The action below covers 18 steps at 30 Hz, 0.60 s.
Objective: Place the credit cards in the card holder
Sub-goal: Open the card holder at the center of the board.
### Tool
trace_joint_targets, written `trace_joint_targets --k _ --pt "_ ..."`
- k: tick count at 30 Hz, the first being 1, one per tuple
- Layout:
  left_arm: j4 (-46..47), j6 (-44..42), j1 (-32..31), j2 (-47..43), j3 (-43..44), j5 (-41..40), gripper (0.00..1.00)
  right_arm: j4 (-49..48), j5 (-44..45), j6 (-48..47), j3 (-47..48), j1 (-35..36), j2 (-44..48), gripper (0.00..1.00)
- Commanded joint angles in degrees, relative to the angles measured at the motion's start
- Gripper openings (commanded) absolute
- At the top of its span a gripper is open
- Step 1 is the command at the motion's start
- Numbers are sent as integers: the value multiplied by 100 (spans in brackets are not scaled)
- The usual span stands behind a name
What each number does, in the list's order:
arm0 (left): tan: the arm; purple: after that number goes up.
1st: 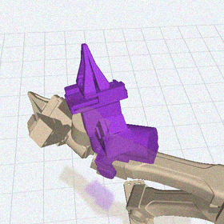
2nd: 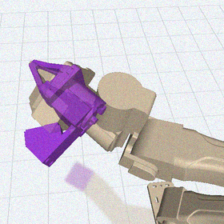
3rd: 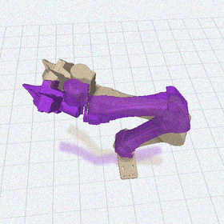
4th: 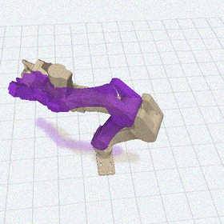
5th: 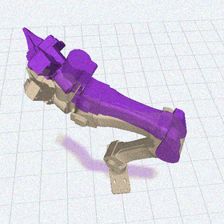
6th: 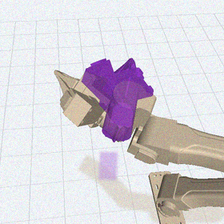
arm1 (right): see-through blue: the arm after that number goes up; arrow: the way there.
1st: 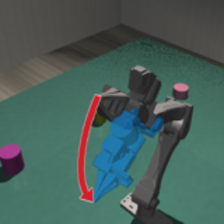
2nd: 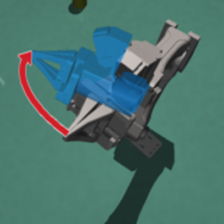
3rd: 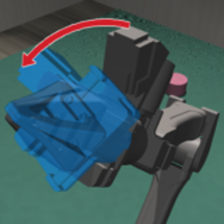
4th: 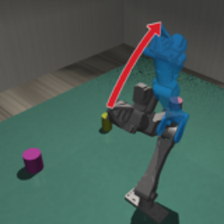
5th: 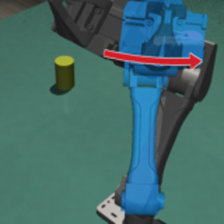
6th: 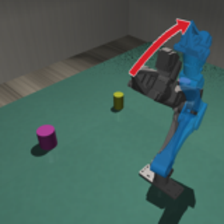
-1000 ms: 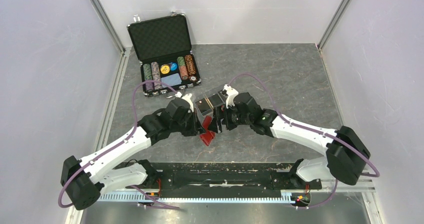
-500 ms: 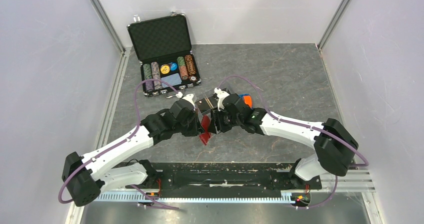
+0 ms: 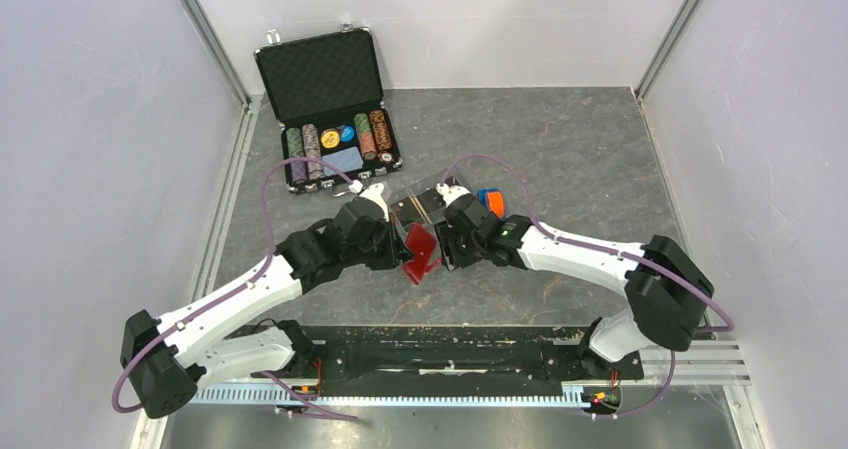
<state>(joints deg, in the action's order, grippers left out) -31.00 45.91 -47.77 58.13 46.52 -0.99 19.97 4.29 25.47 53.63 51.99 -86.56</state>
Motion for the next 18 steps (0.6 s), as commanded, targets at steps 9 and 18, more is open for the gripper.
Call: trace_joint_targets --k 9,18 --pt "551 509 -56 -270 -332 -166 2 -1687 -1230 547 -1178 -840 1690 78" --pt "481 454 -57 -208 -302 -213 2 -1796 -1834 580 -926 -683 1164 78"
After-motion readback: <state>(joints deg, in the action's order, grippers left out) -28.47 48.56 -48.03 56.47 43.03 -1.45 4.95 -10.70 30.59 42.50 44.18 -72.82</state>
